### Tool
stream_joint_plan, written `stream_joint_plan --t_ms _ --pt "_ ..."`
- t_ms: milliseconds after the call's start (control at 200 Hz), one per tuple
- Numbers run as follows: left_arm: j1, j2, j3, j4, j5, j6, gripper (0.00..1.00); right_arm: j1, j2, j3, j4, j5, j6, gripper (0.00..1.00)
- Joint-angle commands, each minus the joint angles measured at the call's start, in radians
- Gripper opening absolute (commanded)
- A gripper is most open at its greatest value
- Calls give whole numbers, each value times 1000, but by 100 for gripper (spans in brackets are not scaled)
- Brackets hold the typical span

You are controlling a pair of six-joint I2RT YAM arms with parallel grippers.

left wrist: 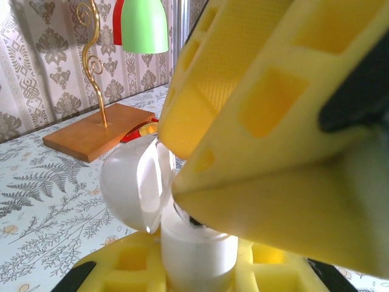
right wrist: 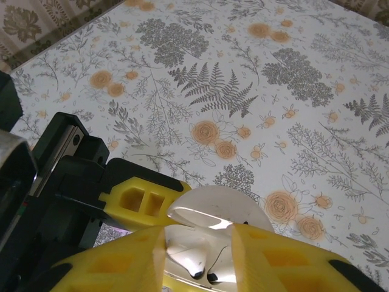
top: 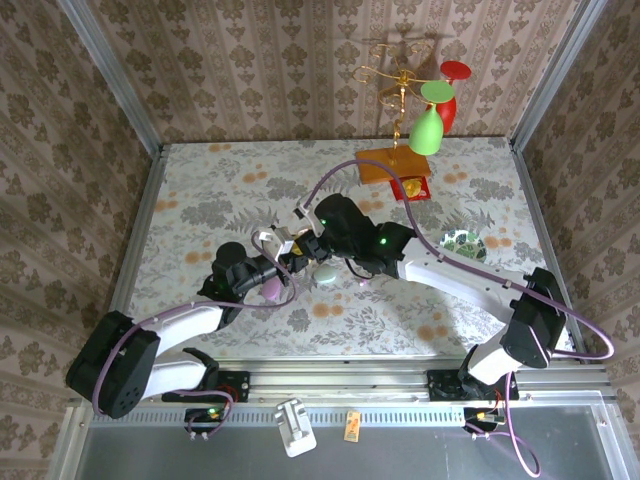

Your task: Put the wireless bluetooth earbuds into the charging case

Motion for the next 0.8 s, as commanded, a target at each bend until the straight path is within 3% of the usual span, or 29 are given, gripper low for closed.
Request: stream_joint_plan --t_ms 0,355,485,655,795 --pt "-7 -25 19 51 13 -14 4 -8 -49 -14 5 4 18 41" --pt "-4 -23 -3 100 44 20 4 -73 -187 -96 72 -82 90 62" --pt "-5 -23 -15 129 80 56 4 -133 -211 -116 100 -177 191 83" --pt "-5 -23 -28 135 109 117 4 -198 -111 8 -71 -283 268 92" --pt "-6 -29 -37 146 110 156 3 -203 -16 110 -213 -291 275 93"
